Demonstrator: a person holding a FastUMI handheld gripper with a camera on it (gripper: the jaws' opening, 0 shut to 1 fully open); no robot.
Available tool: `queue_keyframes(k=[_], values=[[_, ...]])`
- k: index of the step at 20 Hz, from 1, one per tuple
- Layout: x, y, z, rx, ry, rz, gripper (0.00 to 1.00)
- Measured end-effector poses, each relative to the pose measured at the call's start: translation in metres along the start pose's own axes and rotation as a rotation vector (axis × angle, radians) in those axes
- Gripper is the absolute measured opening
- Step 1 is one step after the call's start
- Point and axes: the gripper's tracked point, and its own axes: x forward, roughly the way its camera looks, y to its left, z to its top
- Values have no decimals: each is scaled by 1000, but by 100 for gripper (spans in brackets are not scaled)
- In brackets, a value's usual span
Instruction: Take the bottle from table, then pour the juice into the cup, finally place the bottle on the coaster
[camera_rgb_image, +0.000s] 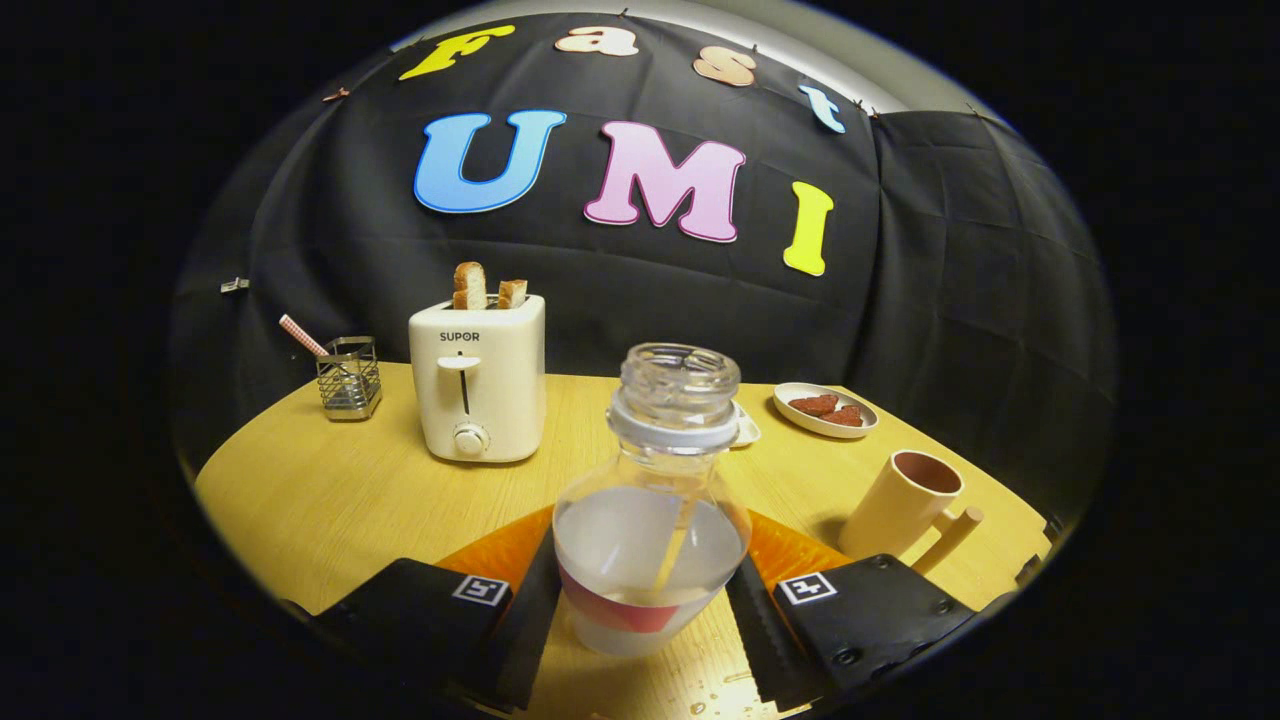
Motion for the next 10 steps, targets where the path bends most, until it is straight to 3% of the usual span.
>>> queue_keyframes(k=[10], values=[[-1, -17, 0, 55, -16, -18, 76]])
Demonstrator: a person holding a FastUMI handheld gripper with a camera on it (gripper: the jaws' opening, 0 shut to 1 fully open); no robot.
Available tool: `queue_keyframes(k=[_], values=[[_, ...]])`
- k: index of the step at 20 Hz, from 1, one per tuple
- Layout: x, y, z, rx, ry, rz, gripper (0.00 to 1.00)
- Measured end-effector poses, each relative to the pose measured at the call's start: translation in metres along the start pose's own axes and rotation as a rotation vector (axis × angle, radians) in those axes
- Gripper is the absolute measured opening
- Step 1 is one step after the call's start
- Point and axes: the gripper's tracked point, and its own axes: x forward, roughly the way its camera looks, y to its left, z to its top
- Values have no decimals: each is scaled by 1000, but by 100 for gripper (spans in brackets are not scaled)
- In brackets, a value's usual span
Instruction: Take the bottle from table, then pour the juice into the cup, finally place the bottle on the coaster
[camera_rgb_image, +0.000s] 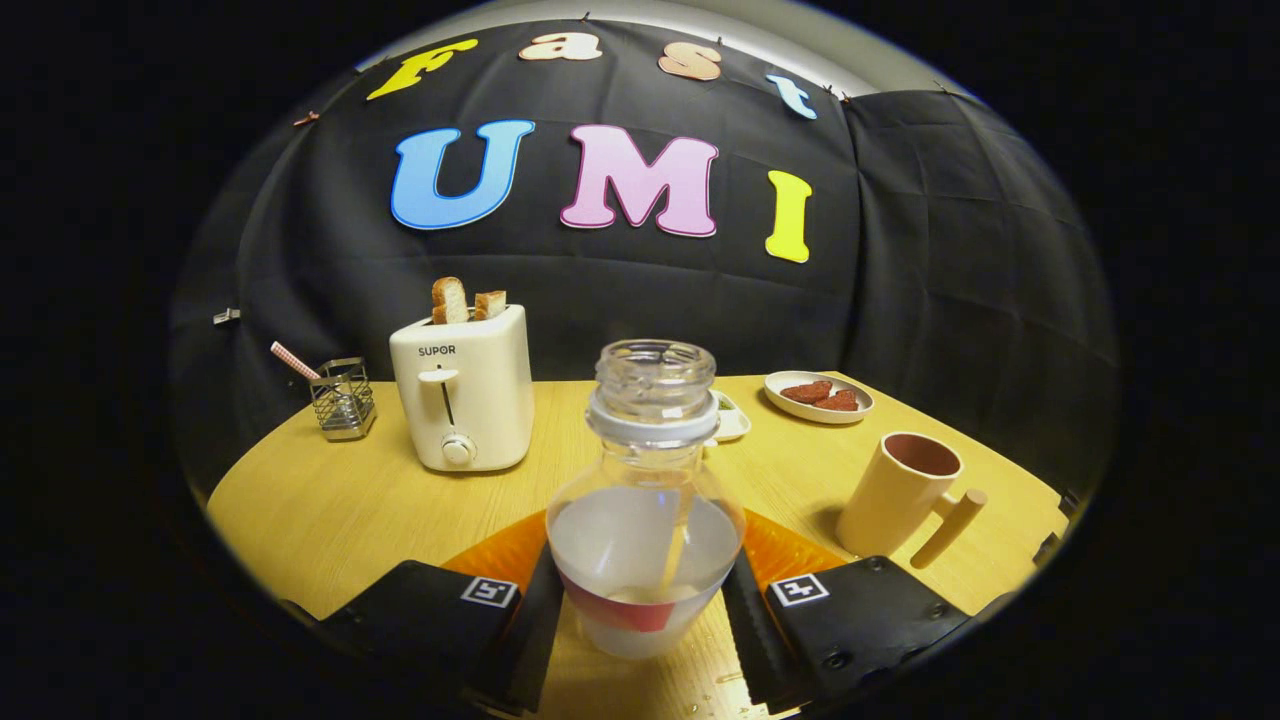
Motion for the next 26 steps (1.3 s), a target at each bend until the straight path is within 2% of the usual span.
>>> queue_keyframes(k=[4, 9, 14, 19, 22, 26], values=[[-4, 1, 3, 62, 41, 15, 75], [-31, -6, 46, 171, 33, 57, 71], [-44, -20, 72, 267, 83, 111, 71], [-53, -27, 99, 428, 100, 193, 71], [-49, -29, 97, 505, 132, 233, 71], [-36, -36, 94, 674, 201, 247, 71]])
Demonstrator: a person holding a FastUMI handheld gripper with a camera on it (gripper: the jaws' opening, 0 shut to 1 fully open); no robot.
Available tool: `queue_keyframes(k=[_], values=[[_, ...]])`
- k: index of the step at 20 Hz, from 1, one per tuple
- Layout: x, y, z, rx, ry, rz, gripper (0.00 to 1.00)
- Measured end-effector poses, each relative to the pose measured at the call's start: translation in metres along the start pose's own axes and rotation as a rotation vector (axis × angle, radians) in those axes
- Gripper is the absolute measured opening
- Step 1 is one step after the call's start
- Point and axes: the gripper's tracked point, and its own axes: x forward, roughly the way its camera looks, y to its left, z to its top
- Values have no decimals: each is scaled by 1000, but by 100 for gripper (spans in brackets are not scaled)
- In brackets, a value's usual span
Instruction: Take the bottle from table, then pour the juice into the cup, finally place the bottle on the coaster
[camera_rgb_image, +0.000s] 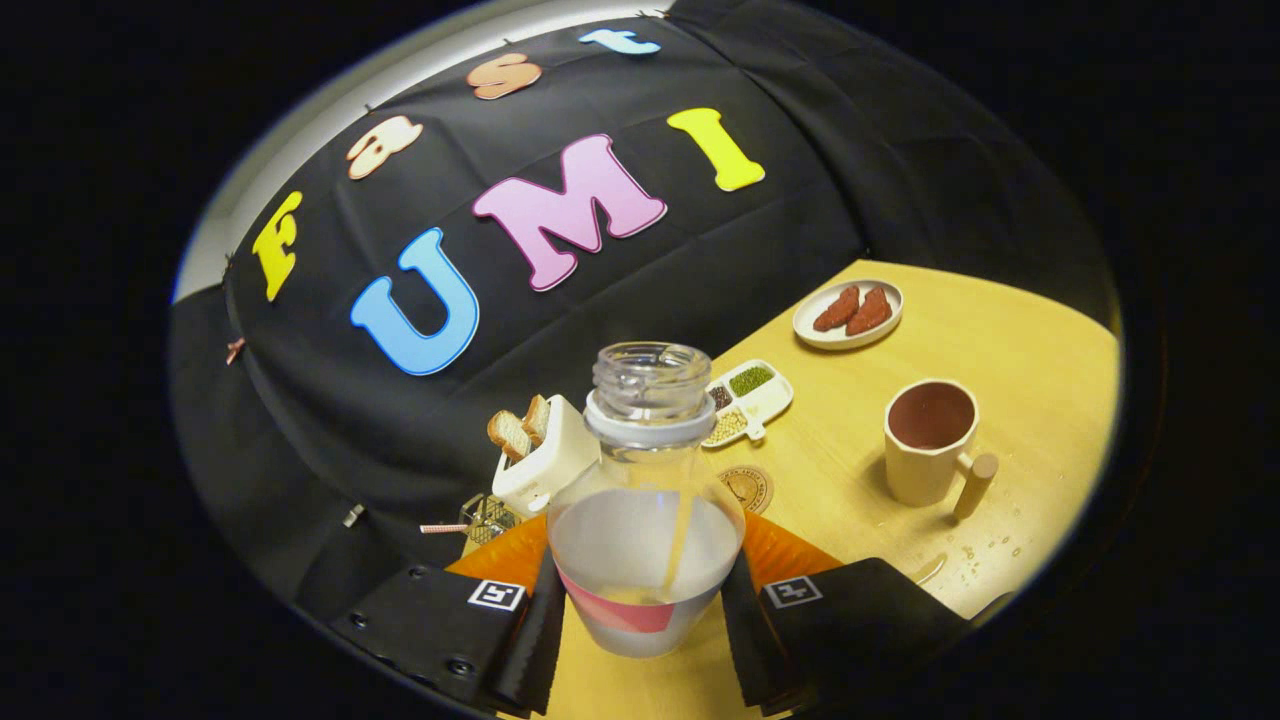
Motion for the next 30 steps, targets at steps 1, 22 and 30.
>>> queue_keyframes(k=[1, 22, 30], values=[[4, -2, 4, 44, 10, -1, 71], [46, -63, 29, 706, 106, -157, 72], [66, -97, 34, 902, 120, -244, 71]])
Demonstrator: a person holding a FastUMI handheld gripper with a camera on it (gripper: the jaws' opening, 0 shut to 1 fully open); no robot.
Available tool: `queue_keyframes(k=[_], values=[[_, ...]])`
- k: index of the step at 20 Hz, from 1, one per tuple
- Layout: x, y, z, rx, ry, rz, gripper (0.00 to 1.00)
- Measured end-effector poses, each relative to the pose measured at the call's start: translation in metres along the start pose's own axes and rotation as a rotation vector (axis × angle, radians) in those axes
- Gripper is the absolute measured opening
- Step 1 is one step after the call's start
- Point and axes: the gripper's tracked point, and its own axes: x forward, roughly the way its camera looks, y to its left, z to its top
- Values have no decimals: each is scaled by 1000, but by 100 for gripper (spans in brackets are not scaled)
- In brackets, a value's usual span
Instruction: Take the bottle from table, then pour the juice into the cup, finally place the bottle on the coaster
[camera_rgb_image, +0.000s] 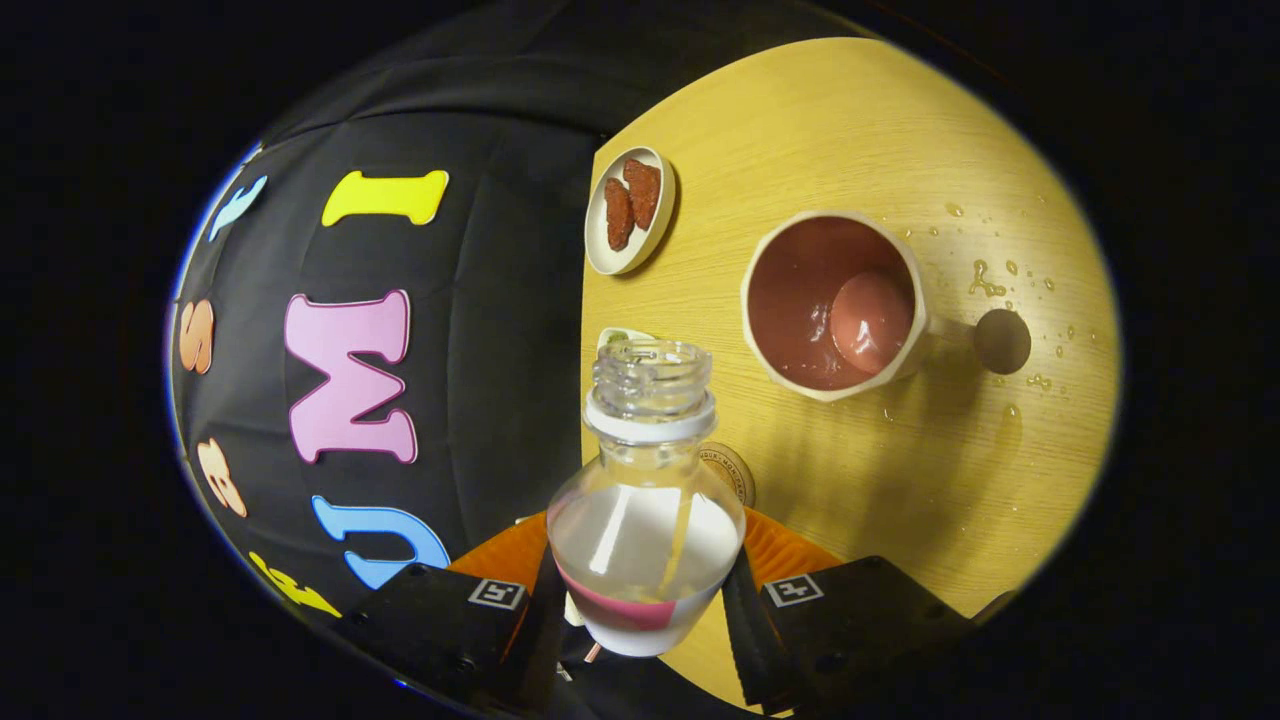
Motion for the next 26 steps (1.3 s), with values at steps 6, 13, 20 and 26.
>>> queue_keyframes(k=[6, 13, 20, 26], values=[[5, -3, 5, 175, 30, -11, 72], [10, -5, -1, 272, 102, -47, 72], [10, 0, 5, 429, 123, -44, 72], [10, -2, 7, 506, 151, -59, 72]])
